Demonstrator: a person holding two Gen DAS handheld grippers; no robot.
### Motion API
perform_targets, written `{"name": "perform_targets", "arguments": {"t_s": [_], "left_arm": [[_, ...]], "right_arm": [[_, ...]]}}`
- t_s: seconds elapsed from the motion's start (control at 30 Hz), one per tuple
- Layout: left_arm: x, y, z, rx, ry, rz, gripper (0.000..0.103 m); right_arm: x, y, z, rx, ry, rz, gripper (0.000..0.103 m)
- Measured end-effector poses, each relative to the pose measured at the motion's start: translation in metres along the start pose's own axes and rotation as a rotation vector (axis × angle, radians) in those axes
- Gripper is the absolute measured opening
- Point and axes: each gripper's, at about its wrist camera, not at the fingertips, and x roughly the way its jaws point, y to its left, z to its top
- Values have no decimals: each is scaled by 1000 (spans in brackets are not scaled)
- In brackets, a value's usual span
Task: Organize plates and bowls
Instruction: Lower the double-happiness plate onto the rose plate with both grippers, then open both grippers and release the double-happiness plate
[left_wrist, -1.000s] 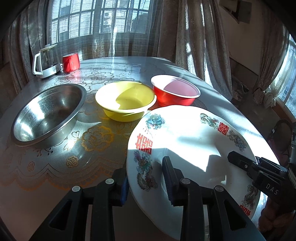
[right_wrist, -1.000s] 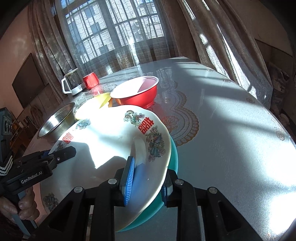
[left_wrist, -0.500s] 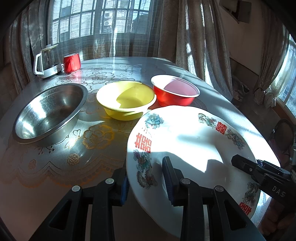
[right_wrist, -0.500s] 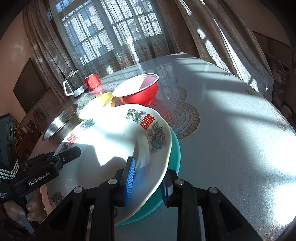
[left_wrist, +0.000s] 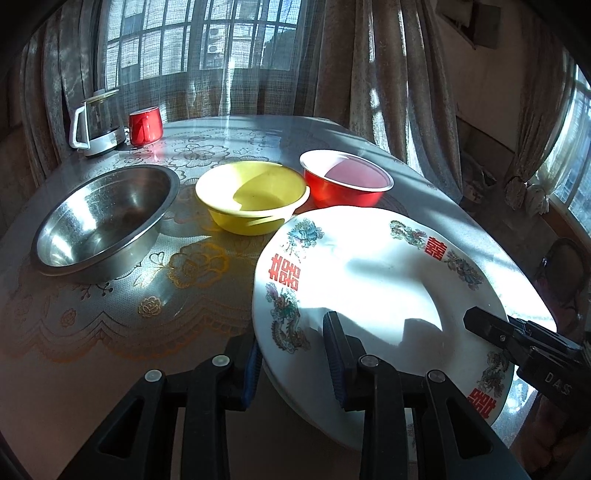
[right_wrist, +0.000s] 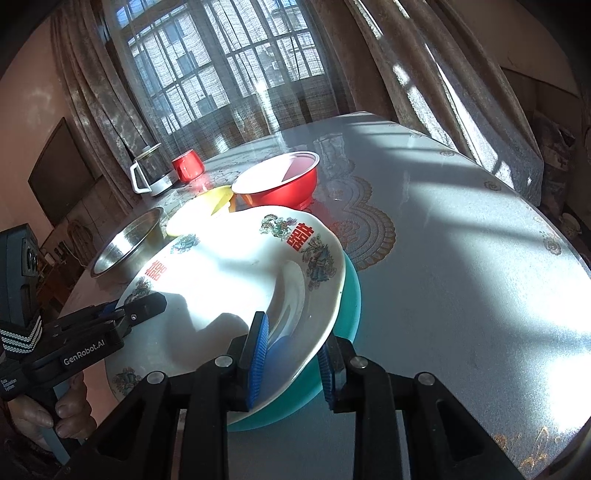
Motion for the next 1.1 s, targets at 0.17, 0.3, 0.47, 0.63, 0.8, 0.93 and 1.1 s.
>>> {"name": "perform_targets", "arguments": {"t_s": [0.17, 0.3, 0.47, 0.63, 0.8, 0.93, 1.1], "left_arm": [[2, 1, 1, -22, 14, -11, 31], [-1, 0, 1, -21, 7, -1, 31], [-5, 1, -1, -20, 3, 0, 31], [-9, 0, -3, -21, -4, 0, 31], [-14, 1, -6, -28, -6, -6, 31], [-25, 4, -9, -45, -23, -16, 31], [-33, 13, -10, -88, -33, -16, 31]], "right_arm": [[2, 2, 2, -15, -11, -38, 25], [5, 1, 2, -9, -6, -48, 25], [5, -2, 1, 9, 1, -30, 25], [5, -1, 1, 14, 3, -33, 26], [5, 2, 1, 10, 12, -47, 27], [3, 2, 0, 21, 27, -35, 28], [-3, 0, -1, 35, 26, -39, 32]]}}
